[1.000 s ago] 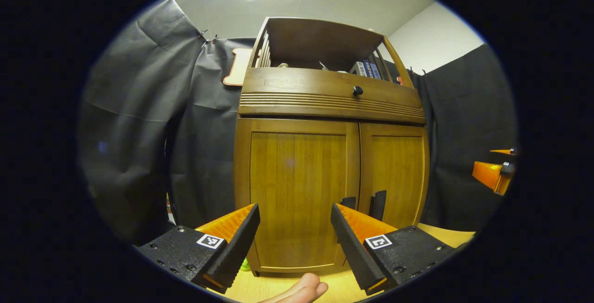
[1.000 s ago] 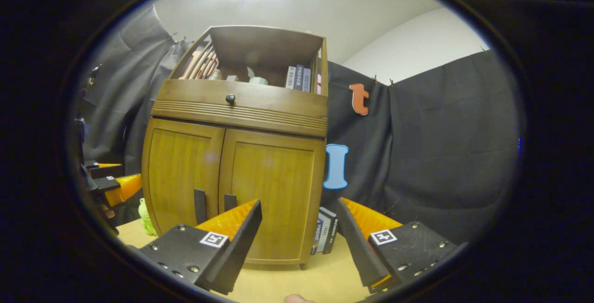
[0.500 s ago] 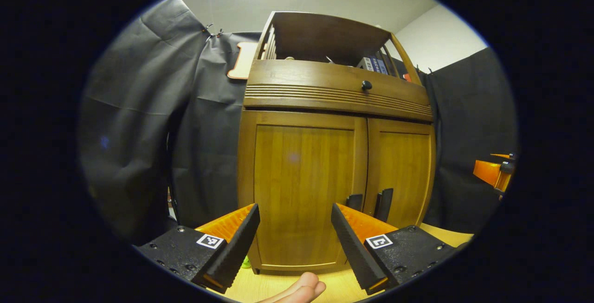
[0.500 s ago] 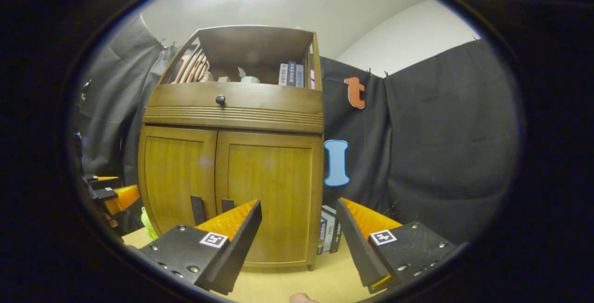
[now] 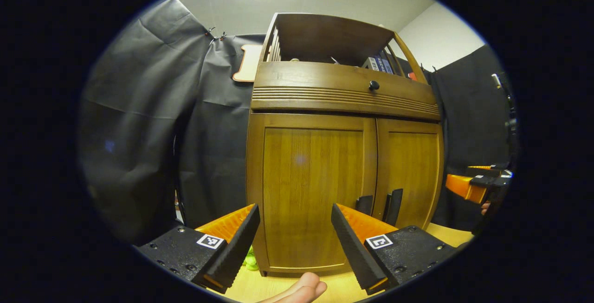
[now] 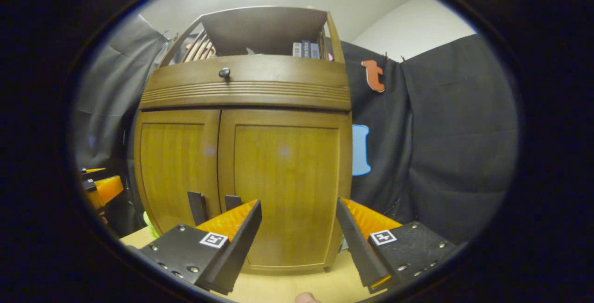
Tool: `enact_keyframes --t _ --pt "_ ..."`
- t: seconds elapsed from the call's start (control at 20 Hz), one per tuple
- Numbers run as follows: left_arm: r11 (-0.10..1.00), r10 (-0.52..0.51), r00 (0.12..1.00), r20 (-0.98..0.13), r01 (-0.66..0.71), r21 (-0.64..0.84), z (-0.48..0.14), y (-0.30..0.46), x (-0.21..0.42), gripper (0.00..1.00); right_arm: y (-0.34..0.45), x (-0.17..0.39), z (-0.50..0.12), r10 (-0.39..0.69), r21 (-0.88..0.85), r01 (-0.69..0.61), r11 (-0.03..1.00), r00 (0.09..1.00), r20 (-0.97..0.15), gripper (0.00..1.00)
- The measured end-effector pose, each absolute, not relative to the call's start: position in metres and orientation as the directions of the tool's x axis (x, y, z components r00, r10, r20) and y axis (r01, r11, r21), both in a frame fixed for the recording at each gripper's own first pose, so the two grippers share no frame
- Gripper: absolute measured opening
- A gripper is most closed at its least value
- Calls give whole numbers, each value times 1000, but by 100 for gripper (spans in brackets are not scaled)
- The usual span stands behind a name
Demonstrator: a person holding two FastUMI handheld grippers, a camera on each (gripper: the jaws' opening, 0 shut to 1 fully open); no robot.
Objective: Open the right door of the double-door shoe cabinet with the right hand, and open the left door with the left hand.
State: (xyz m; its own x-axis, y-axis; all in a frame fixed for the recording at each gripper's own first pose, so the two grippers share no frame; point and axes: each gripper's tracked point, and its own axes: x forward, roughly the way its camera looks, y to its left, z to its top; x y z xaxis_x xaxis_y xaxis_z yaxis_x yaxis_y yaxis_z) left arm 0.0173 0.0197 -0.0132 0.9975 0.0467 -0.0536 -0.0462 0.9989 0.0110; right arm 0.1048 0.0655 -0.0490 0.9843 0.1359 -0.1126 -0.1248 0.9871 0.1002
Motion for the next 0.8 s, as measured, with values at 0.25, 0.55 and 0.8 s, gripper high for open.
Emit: enact_keyframes --t 0.25,0.55,0.8 --pt "999 37 997 -61 -36 24 -15 17 19 92 103 130 -77 198 111 -181 977 967 -162 93" --pt "999 27 997 -74 -25 30 -20 10 21 92 140 157 -114 288 218 -238 946 928 -238 96" --pt "999 26 997 -74 -23 36 -20 8 21 92 166 159 -115 375 272 -318 908 907 -192 93"
